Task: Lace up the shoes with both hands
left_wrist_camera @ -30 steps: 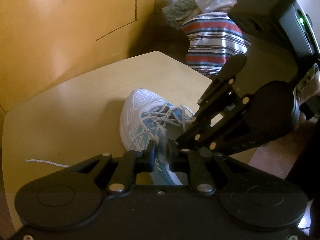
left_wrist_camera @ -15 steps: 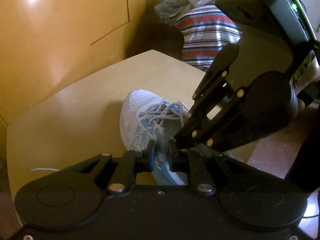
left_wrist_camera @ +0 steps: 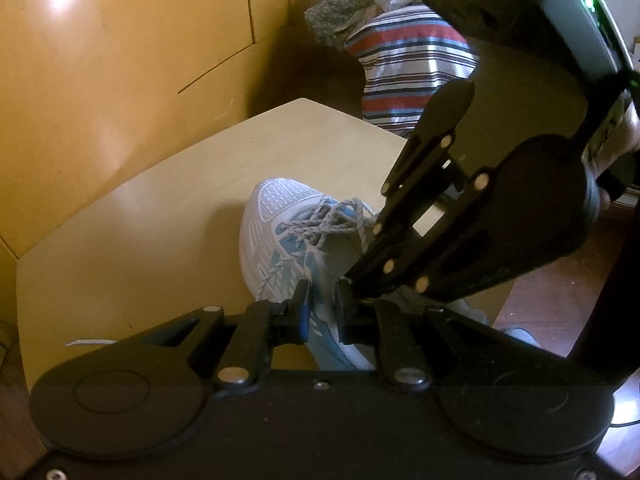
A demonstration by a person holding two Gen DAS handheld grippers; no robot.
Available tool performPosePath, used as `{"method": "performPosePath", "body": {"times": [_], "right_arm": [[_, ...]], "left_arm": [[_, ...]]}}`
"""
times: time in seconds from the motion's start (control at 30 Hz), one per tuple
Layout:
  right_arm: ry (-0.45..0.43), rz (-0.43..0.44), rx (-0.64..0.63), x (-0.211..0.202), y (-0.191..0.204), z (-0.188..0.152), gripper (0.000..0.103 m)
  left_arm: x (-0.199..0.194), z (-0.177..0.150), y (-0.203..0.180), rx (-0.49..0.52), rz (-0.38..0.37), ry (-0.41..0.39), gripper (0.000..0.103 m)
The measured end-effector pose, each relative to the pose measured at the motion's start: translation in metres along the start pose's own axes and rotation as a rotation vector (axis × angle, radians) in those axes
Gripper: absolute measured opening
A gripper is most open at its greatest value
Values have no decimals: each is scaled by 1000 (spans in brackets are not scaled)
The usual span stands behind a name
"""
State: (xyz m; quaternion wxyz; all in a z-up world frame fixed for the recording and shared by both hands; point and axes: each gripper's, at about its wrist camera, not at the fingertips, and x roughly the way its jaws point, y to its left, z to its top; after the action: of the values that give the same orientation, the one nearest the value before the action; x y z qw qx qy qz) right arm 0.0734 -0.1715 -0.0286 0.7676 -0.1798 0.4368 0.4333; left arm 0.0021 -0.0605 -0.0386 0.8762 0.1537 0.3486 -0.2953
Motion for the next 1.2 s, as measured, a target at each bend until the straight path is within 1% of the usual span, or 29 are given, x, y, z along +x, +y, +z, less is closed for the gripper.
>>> {"method": "performPosePath", "body": {"times": [0.17, 0.2, 0.33, 0.47, 0.5, 0.57, 0.67, 0.87, 1.0, 1.13, 1.2], "right_arm": [[-33, -38, 18, -12, -2, 0, 4], [-31, -37, 19, -11, -2, 1, 4], [-2, -25, -28, 3, 19, 1, 4], [-27, -52, -10, 0, 18, 5, 4], [-33, -58, -5, 0, 17, 5, 4], [-35, -28, -22, -3, 18, 6, 4], [-38, -58, -39, 0, 24, 5, 4], [-72, -60, -22, -4, 22, 5, 4], [-77, -56, -14, 0, 23, 5, 4], [-79, -47, -9, 5, 18, 3, 4], [-80, -48, -15, 5, 18, 1, 4]], "left_arm": [[0, 0, -3, 1, 0, 1, 11], [0, 0, -3, 1, -1, 1, 11], [0, 0, -4, 1, 0, 2, 11], [-2, 0, -3, -4, -4, 1, 11], [-1, 0, 1, -8, -9, 1, 11], [-1, -1, 5, -7, -13, 3, 11], [-2, -1, 10, -6, -15, 6, 11], [-14, -1, 26, -13, -28, 8, 11], [-24, 2, 46, -77, -33, -24, 11], [-24, 0, 77, -254, -43, -67, 11], [-20, -5, 91, -351, -62, -80, 11]]}}
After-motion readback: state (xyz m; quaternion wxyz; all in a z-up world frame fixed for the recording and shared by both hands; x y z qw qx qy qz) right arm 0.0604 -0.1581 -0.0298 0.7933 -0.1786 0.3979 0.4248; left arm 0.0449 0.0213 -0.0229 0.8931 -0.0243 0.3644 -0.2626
